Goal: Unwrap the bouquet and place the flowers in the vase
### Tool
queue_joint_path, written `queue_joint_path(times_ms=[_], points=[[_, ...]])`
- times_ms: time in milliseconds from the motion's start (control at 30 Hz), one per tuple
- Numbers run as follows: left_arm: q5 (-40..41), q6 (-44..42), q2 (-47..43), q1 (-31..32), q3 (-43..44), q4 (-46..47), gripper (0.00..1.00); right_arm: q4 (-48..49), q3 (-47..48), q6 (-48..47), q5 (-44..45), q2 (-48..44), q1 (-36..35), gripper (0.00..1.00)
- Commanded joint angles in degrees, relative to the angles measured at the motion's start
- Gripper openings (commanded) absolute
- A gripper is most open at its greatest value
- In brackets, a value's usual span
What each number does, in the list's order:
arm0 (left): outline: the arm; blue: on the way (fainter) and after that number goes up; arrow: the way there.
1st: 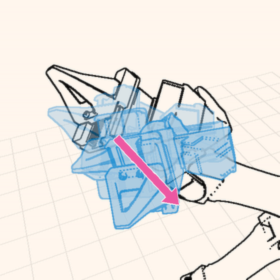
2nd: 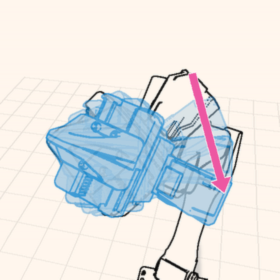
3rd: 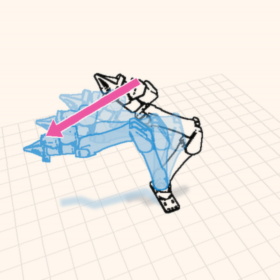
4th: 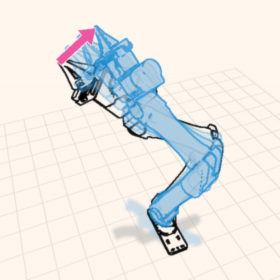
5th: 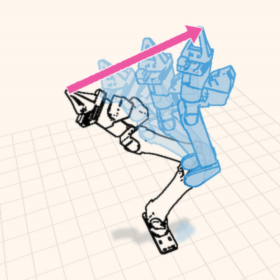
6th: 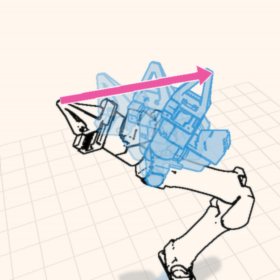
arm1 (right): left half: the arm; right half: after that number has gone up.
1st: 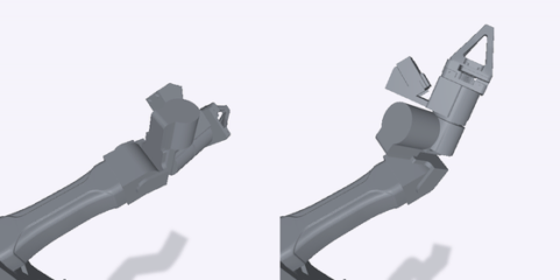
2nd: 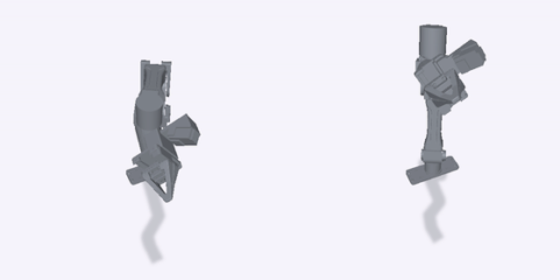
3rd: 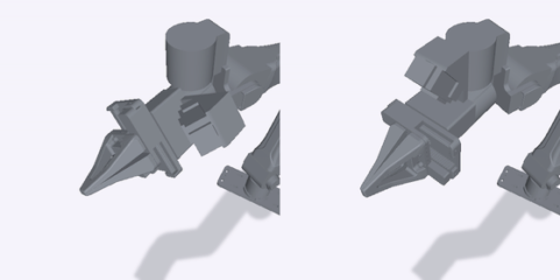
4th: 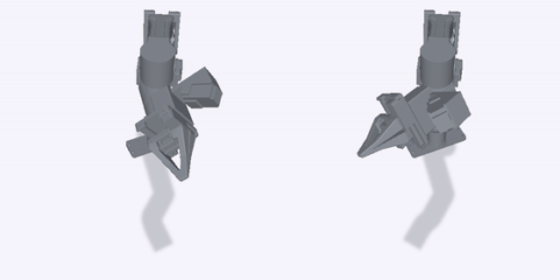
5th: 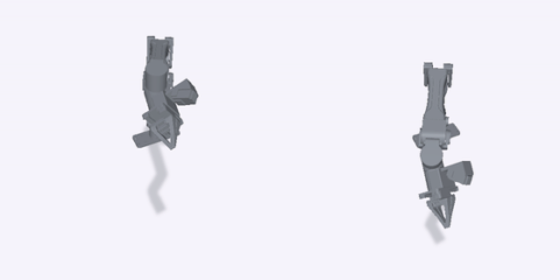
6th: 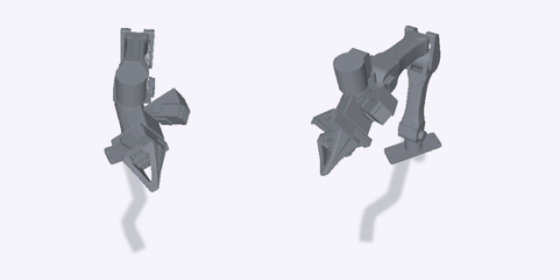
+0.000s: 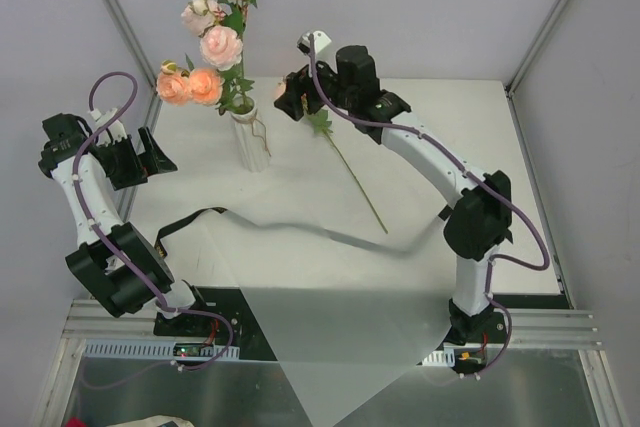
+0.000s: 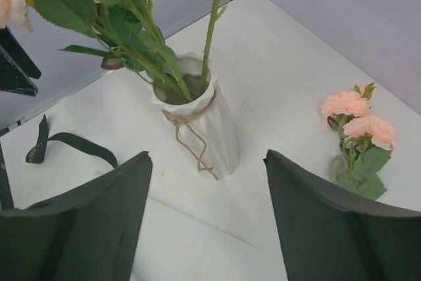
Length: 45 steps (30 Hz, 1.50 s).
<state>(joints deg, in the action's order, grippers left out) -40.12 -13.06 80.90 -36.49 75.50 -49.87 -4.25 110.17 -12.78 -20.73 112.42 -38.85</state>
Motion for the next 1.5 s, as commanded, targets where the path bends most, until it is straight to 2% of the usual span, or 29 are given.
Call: queue_joint_path(times_ms=[0,33,67,167,267,333,433,500,533,567,600,700,800,833,867,967,1033,1267,1467], points=[[-1.45,-0.13,-0.04,-0.78,1.66,-0.41,0.99,3.27,-3.04,0.12,1.22,-4.50,-0.26,0.67],[-1.45,-0.04,-0.04,-0.69,1.66,-0.49,0.99,3.02,0.01,0.90,0.52,-3.62,-0.35,0.63],[-1.54,0.22,-0.13,-0.77,1.75,-0.41,0.99,2.24,2.65,2.04,-0.01,-2.39,-0.35,0.55],[-1.72,1.10,-0.31,-1.30,2.62,-0.49,0.99,-1.72,12.30,2.49,-0.63,3.84,-1.31,0.43],[-3.03,4.08,0.83,-3.49,4.90,-0.49,0.99,-1.90,17.25,3.19,0.95,9.29,-2.46,0.40],[-3.21,6.99,2.41,-4.81,6.75,-0.58,0.99,-0.42,17.54,4.42,0.96,10.27,-2.55,0.40],[-4.00,6.30,2.77,-5.43,7.73,-1.63,0.99,-0.58,15.61,3.99,2.87,9.93,-2.20,0.38],[-3.65,4.55,2.07,-5.43,7.90,-2.68,0.99,0.29,8.27,4.85,6.04,6.68,-0.28,0.41],[-3.48,3.84,1.72,-5.35,7.56,-2.95,0.99,1.43,4.83,6.17,8.05,5.45,0.96,0.56],[-3.39,3.31,1.37,-5.43,7.29,-3.13,0.99,2.92,2.01,7.58,8.60,3.18,2.27,0.62],[-3.21,2.35,0.84,-5.43,7.03,-3.48,0.99,2.85,-2.63,8.46,9.47,2.37,4.38,0.64],[-3.56,1.46,0.48,-5.43,5.45,-3.57,0.99,-0.04,-6.97,6.89,11.06,0.87,6.67,0.70],[-4.44,1.46,0.92,-5.43,4.13,-3.57,0.99,-10.48,-4.63,4.08,13.34,4.20,7.56,0.81],[-4.62,1.54,1.10,-5.43,3.69,-3.57,0.99,-13.82,-0.61,2.16,14.74,5.60,7.65,0.92],[-4.79,1.55,1.27,-5.43,3.51,-3.57,0.99,-20.12,1.34,1.10,15.54,9.10,7.65,0.95],[-5.23,1.28,1.71,-5.43,3.07,-3.57,0.99,-25.88,5.23,-1.36,18.27,13.77,7.56,0.97],[-5.32,1.11,1.63,-5.43,2.89,-3.57,0.99,-25.98,4.97,-2.16,19.32,14.75,7.65,0.97],[-5.93,0.40,2.50,-5.43,2.54,-3.75,0.99,-27.65,6.37,-4.54,19.59,18.88,7.47,0.77],[-7.52,-0.47,3.47,-5.52,1.93,-3.66,0.99,-27.83,7.86,-5.42,20.38,21.96,7.03,0.71]])
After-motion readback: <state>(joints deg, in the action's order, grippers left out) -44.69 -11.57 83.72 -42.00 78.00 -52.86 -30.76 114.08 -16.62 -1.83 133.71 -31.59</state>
